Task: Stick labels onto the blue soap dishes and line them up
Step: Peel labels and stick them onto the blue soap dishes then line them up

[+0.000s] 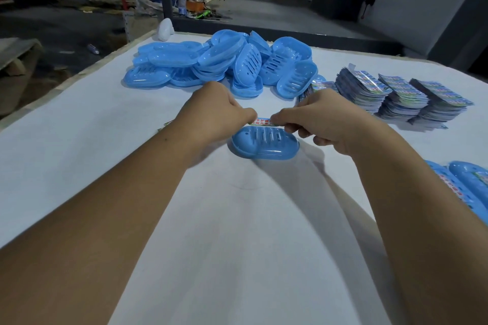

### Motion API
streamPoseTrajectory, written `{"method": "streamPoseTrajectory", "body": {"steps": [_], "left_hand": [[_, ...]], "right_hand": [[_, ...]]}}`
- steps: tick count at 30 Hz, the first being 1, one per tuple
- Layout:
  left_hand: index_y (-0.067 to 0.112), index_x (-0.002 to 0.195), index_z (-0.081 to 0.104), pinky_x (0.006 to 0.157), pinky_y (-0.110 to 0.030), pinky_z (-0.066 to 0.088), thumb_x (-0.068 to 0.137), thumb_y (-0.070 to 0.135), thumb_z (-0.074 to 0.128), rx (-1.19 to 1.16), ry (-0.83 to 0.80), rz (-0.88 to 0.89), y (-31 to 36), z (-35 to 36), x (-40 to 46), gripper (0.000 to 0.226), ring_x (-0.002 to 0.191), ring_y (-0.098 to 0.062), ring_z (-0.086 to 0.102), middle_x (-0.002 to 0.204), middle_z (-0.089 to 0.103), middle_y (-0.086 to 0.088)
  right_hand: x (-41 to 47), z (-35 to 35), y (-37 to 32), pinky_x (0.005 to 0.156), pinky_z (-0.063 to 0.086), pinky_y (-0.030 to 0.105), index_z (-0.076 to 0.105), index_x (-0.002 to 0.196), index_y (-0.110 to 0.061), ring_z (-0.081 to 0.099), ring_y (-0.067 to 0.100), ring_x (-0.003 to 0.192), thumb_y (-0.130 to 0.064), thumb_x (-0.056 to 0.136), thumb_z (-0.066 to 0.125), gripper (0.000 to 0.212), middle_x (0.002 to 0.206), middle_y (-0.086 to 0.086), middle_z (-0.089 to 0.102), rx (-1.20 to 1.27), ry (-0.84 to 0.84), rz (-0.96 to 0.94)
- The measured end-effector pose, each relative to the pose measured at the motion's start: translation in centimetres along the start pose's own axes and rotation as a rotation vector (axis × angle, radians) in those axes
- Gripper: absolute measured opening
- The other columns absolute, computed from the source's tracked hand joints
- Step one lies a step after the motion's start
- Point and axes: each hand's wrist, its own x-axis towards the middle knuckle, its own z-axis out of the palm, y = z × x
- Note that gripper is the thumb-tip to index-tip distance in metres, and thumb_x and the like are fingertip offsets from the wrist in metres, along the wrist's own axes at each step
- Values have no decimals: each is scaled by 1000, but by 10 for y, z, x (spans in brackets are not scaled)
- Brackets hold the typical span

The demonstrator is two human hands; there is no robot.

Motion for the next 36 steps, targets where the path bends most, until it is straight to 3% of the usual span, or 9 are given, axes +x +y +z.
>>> {"method": "streamPoseTrajectory", "body": {"steps": [5,8,10,17,24,30,36], "left_hand": [[13,67,75,48,-27,35,67,45,81,30,-70,-19,0,-1,2,33,37,1,47,46,58,7],[19,65,76,43,-25,38,65,46,81,71,-112,-9,0,0,1,28,40,5,52,51,65,8],[21,66,77,38,-25,45,65,43,82,41,-124,-15,0,0,-1,23,45,0,58,55,68,5],[17,73,79,69,-41,59,69,47,77,229,-96,32,7,-3,-3,30,76,-17,69,70,74,1],[21,64,76,63,-37,58,66,45,77,264,-28,43,8,0,-8,24,69,-14,67,63,71,5],[29,65,74,58,-27,44,70,48,77,332,-53,76,10,0,-7,19,75,-9,63,70,68,15],[28,64,70,63,-29,47,71,52,77,349,-74,99,11,0,-10,26,77,-10,64,72,69,14]], "right_hand": [[-2,-1,-1,58,30,36,68,52,-23,37,23,67,-50,53,82,30,56,0,52,-106,-28,30],[-2,-1,0,56,30,33,66,51,-27,37,20,58,-51,54,80,28,51,-3,51,-165,-26,44],[-1,-1,0,52,30,30,64,49,-28,35,18,52,-51,54,79,28,49,-4,49,-195,-25,54],[0,-1,1,45,28,23,61,45,-25,33,16,40,-50,56,78,32,48,-4,49,-235,-16,42],[1,0,1,45,28,24,63,47,-24,32,16,41,-47,58,78,30,48,-3,48,-256,-13,29],[2,2,2,44,28,24,62,50,-19,32,18,42,-45,61,78,32,50,0,48,-280,-13,-10],[4,5,5,32,26,16,66,61,-13,35,13,33,-67,61,81,56,44,-2,50,-366,7,-97]]}}
